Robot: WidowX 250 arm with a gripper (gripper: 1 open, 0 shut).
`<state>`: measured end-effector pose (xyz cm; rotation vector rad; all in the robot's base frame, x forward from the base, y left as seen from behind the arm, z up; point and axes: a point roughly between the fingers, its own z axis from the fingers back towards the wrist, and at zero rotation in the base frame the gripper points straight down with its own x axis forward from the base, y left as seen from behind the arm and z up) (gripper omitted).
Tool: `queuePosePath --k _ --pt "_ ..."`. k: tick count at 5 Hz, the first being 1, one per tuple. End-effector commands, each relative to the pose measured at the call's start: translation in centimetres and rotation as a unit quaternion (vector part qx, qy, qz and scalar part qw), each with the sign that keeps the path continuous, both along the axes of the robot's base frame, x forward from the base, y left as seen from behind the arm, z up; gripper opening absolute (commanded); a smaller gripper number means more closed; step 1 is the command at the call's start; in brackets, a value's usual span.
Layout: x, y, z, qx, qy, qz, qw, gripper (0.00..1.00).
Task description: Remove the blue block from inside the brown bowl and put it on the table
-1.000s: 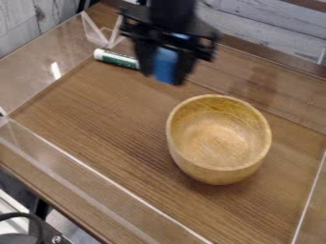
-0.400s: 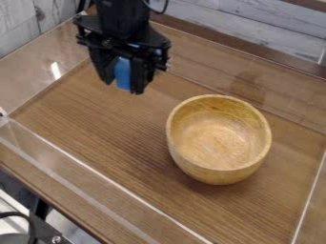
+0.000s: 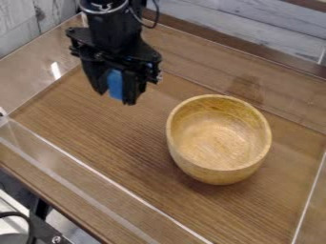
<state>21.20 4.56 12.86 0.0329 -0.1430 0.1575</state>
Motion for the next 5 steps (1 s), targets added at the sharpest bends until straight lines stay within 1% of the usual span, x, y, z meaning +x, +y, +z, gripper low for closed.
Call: queuePosePath --k 1,2,5 --pt "0.1 0.6 0.4 0.013 -0.019 -0.006 0.9997 0.00" --pt "-0.2 0.8 -0.3 0.016 -0.016 -0.010 0.9997 0.00" --pt "-0.5 0.4 -1.7 0.018 -0.004 -0.020 0.9996 0.00"
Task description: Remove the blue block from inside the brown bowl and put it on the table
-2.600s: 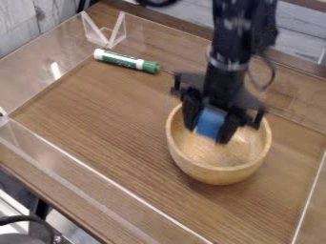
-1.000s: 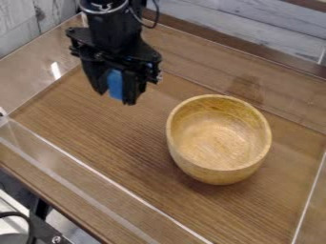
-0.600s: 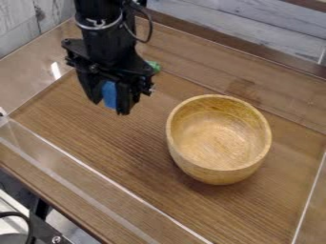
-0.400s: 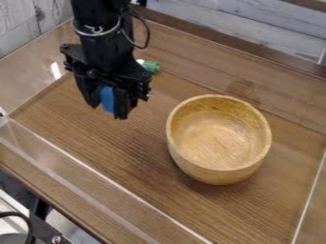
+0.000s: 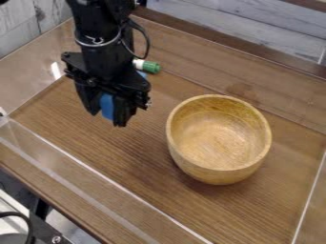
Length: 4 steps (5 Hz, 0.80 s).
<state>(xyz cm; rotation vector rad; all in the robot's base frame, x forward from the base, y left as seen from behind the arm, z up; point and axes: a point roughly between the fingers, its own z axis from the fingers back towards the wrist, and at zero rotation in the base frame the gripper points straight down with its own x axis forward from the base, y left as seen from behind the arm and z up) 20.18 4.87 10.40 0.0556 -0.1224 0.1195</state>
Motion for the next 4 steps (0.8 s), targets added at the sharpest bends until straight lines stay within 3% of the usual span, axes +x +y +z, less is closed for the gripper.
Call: queuePosePath --k 1,4 --pt "0.5 0.4 0.1 0.009 -0.012 -0.004 0.9999 0.00" --pt "0.3 1.3 -2.9 0.021 -0.009 -0.005 0.9997 0.00"
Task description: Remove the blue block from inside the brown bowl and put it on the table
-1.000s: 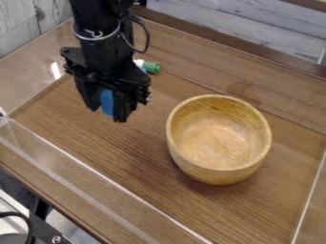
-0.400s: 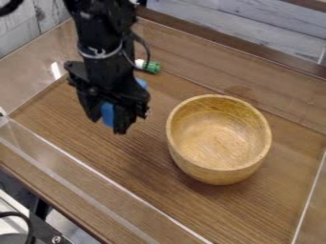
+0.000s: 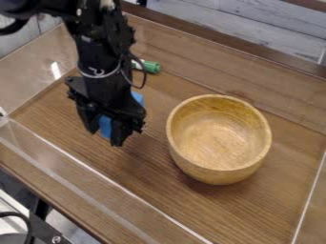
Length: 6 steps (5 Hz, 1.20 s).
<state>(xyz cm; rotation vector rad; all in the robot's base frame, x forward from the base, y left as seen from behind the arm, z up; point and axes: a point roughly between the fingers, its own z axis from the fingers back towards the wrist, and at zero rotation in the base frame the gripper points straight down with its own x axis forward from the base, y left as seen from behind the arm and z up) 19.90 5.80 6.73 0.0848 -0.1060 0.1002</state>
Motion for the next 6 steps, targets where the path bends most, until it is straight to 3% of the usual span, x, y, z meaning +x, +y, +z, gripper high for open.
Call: queuePosePath --k 1,2,4,6 --pt "0.6 0.7 0.2 0.011 -0.017 0.004 0.9998 0.00" --pt "0.5 0.9 0.0 0.012 -0.013 0.005 0.9998 1.00" --pt "0.9 0.8 1.4 -0.004 -0.008 0.009 0.9999 1.00" --pt "1.6 0.7 3.8 -0.021 -0.015 0.017 0.9995 1.00"
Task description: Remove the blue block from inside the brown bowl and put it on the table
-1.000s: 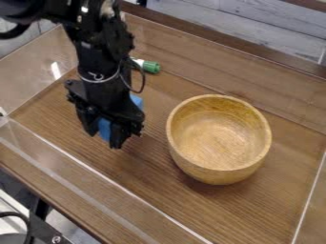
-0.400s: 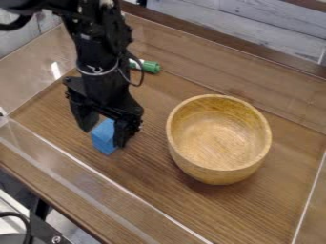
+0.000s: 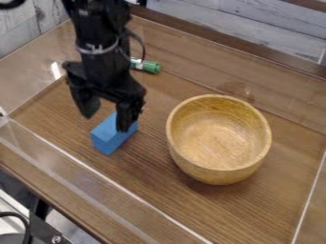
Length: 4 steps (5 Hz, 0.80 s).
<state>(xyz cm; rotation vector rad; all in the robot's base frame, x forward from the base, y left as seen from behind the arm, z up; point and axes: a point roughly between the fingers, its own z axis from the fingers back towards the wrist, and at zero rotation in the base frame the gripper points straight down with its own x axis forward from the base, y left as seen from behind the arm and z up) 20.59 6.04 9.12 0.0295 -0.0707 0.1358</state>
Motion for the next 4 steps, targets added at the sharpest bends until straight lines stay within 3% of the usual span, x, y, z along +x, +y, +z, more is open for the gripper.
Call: queuePosePath --k 1,2,3,4 --pt "1.7 0.4 3.9 -0.002 -0.050 0.004 0.9988 1.00" --pt "2.5 0.4 7.4 -0.015 -0.065 0.014 0.9977 1.00" --pt "2.7 0.1 9.7 -0.025 -0.076 0.014 0.9967 1.00" --pt "2.2 -0.1 9.5 -0.026 -0.085 0.006 0.9960 1.00"
